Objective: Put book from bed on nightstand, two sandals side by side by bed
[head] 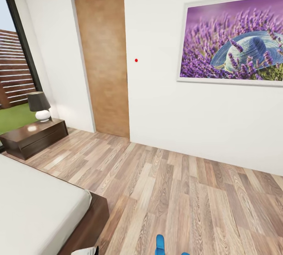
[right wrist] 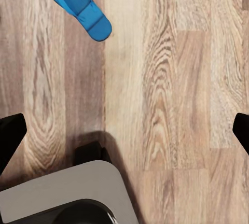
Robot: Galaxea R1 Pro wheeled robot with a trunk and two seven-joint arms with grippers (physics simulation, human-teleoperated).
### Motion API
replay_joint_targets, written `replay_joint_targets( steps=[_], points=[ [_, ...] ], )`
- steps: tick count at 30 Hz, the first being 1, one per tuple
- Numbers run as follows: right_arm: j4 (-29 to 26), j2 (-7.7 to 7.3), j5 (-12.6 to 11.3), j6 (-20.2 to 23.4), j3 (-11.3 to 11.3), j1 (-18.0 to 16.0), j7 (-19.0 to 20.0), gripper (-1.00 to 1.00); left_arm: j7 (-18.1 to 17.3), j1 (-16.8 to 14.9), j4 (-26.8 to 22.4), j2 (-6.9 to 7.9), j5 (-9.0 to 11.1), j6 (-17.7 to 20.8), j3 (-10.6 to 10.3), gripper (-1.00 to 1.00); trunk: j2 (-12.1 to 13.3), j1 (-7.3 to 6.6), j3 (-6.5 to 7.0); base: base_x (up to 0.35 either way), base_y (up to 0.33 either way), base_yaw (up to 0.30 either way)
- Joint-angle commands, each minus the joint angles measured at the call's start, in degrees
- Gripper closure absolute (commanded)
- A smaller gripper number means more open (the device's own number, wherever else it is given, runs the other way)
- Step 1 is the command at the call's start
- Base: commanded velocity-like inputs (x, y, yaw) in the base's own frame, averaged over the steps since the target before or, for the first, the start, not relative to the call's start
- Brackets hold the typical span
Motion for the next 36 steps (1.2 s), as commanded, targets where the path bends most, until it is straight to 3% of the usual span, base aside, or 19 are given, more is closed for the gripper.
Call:
replay_joint_targets(
  steps=[1,12,36],
  points=[
    [0.0,0.03,-0.1,-0.1,-0.1,0.0,-0.1,-1.0,0.0,0.0,0.0,-0.02,0.4,-0.1,0.0,-1.0,0.0,0.01,-0.04,0.023,0.0,0.0],
    [0.0,0.05,-0.1,-0.1,0.0,0.0,-0.1,-1.0,0.0,0.0,0.0,-0.03,0.4,-0.1,0.0,-1.0,0.0,0.01,-0.04,0.236,0.0,0.0],
    [0.0,0.02,-0.1,-0.1,0.0,0.0,-0.1,-1.0,0.0,0.0,0.0,-0.11,0.3,-0.1,0.0,-1.0,0.0,0.01,-0.04,0.043,0.0,0.0]
  ],
)
